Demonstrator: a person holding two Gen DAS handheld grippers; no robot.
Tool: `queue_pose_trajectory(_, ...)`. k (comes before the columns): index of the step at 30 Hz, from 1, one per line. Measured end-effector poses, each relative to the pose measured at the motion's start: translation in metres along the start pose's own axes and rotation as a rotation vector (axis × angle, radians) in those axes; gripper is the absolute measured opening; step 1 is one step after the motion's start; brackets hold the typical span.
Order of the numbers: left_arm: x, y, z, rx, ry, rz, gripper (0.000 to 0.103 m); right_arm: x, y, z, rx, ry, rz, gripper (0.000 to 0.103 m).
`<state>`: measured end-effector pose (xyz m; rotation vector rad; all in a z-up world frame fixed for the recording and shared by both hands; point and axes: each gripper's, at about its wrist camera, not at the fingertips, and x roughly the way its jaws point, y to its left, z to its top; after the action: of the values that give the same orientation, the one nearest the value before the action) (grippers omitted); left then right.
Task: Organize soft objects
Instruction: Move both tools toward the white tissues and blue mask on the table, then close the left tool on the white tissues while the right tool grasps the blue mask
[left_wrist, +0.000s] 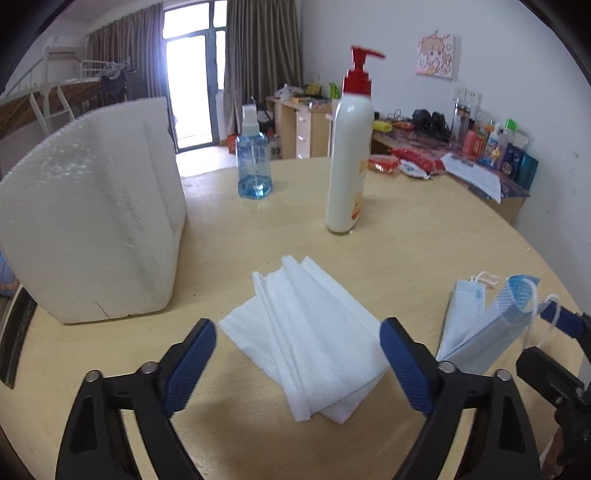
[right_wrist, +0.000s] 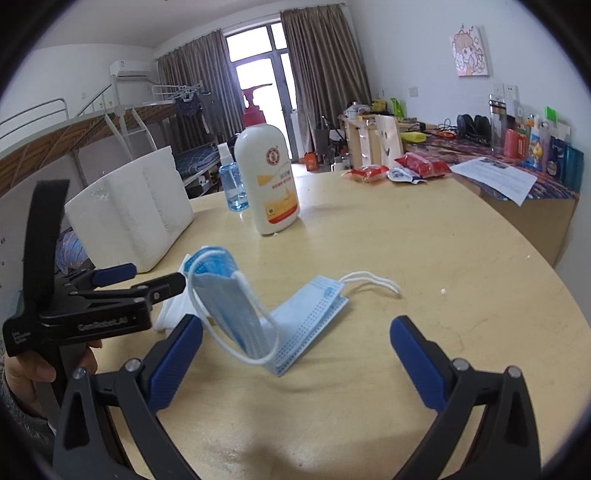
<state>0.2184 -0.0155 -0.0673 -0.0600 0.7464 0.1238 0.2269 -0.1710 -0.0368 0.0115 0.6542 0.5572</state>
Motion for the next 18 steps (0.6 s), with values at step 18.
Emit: queue_pose_trajectory(18, 0.033, -0.004, 0.0, 0.027, 0.143, -0.023, 0.055, 0.015, -0.003, 0.002, -0.019, 0.041, 0.015, 0.103)
